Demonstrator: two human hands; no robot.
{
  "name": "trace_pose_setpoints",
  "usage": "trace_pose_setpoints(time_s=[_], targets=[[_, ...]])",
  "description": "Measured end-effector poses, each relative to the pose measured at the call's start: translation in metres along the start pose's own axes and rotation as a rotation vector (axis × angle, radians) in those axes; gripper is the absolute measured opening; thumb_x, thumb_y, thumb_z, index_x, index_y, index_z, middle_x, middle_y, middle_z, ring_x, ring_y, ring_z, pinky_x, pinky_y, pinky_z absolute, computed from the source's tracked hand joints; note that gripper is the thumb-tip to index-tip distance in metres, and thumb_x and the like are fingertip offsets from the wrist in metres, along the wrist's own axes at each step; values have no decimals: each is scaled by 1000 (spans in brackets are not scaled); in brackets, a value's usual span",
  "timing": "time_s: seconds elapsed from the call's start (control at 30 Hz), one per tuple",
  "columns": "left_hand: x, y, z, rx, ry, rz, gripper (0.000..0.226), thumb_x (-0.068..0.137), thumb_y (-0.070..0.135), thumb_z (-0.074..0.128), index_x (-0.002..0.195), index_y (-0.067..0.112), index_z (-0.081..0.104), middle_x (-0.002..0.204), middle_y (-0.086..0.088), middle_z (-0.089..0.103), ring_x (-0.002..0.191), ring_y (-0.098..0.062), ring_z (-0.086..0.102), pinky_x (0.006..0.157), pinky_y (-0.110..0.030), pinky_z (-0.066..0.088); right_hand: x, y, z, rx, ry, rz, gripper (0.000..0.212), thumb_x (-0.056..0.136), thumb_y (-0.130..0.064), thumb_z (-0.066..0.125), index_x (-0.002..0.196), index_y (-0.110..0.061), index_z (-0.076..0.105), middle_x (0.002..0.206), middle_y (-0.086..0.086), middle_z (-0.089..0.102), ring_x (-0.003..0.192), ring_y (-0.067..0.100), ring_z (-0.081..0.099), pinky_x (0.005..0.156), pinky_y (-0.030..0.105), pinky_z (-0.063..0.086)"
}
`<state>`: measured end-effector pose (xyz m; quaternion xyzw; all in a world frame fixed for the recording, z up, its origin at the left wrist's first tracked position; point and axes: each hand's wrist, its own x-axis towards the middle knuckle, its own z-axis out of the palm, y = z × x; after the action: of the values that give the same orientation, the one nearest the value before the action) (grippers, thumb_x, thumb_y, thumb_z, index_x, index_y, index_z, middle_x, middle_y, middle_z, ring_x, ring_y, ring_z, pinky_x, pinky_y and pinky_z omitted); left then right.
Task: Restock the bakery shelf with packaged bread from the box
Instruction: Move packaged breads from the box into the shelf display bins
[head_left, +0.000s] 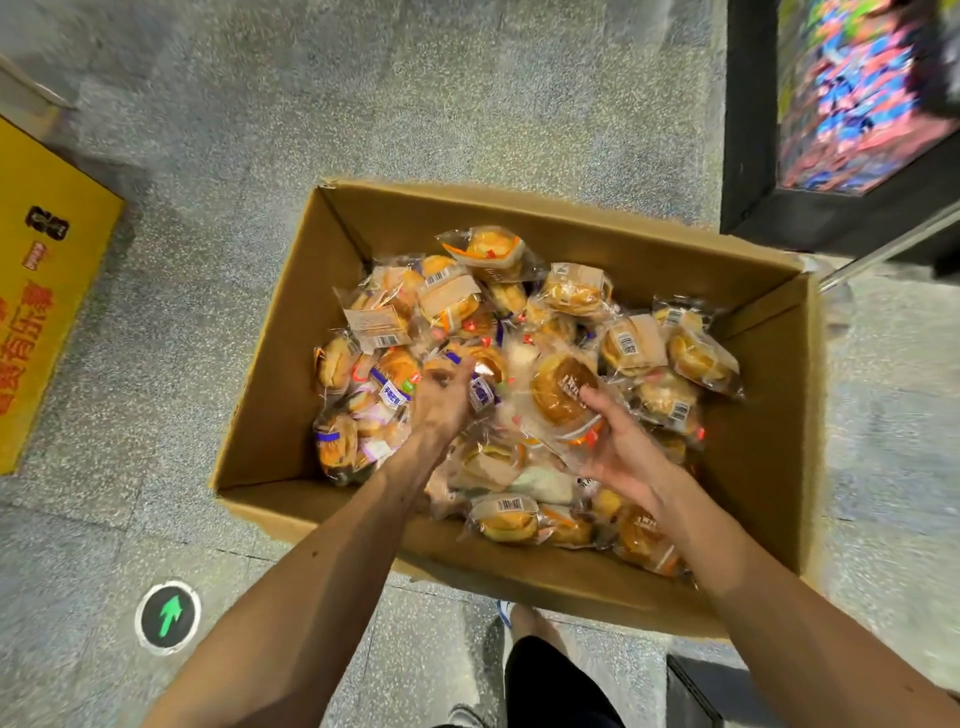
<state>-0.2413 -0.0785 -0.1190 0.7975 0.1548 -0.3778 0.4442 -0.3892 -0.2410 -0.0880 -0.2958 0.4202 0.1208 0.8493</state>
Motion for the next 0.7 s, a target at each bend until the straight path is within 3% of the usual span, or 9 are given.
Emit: trace_pose_setpoints(time_s=[0.07, 0.13, 0.23, 0.33, 0.43, 0.57, 0.7], targets=[[19, -8, 7, 122, 68, -35, 101, 52, 88, 61, 122, 15, 56, 119, -14, 65, 107, -36, 64, 91, -47, 54, -3, 1, -7, -31, 54, -10, 54, 77, -37, 70, 127, -24, 56, 116, 8, 71, 105, 29, 68, 84, 53, 55], [38, -18, 14, 194, 89, -45, 123, 36, 93, 60, 130, 14, 54, 124, -12, 61, 109, -34, 61, 86, -42, 54, -3, 4, -15, -66, 86, -23, 52, 77, -38, 70, 126, -24, 56, 114, 8, 72, 109, 29, 66, 98, 57, 49], [61, -28, 24, 222, 121, 19, 105, 30, 93, 64, 108, 24, 63, 107, -6, 65, 95, -30, 66, 80, -42, 56, -3, 7, -20, -156, 113, -31, 52, 76, -41, 72, 122, -22, 59, 103, 3, 75, 108, 26, 66, 99, 57, 49], [43, -24, 26, 261, 131, 93, 87, 53, 68, 78, 120, 21, 50, 119, -9, 58, 111, -32, 57, 95, -49, 50, -7, 11, -22, -231, 157, -23, 68, 72, -46, 77, 130, -16, 55, 102, 4, 74, 84, 16, 71, 83, 50, 56], [10, -14, 21, 300, 103, 285, 74, 64, 51, 78, 121, 27, 38, 124, -7, 59, 115, -31, 56, 99, -52, 46, -18, 17, -19, -306, 196, -27, 73, 73, -47, 81, 130, -12, 52, 104, 9, 74, 64, 10, 69, 62, 34, 51], [-18, -3, 0, 300, -41, 417, 80, 67, 45, 83, 133, 31, 39, 136, -2, 55, 121, -26, 55, 101, -50, 48, -44, 22, -11, -376, 241, -98, 43, 82, -37, 76, 112, -13, 57, 93, 9, 75, 61, 12, 66, 65, 35, 49], [-56, 19, -30, 313, -162, 535, 80, 69, 37, 87, 137, 29, 45, 132, 1, 54, 119, -25, 56, 100, -48, 50, -86, 26, 10, -440, 300, -227, 27, 85, -29, 76, 100, -18, 57, 92, 7, 72, 66, 10, 66, 59, 29, 51]])
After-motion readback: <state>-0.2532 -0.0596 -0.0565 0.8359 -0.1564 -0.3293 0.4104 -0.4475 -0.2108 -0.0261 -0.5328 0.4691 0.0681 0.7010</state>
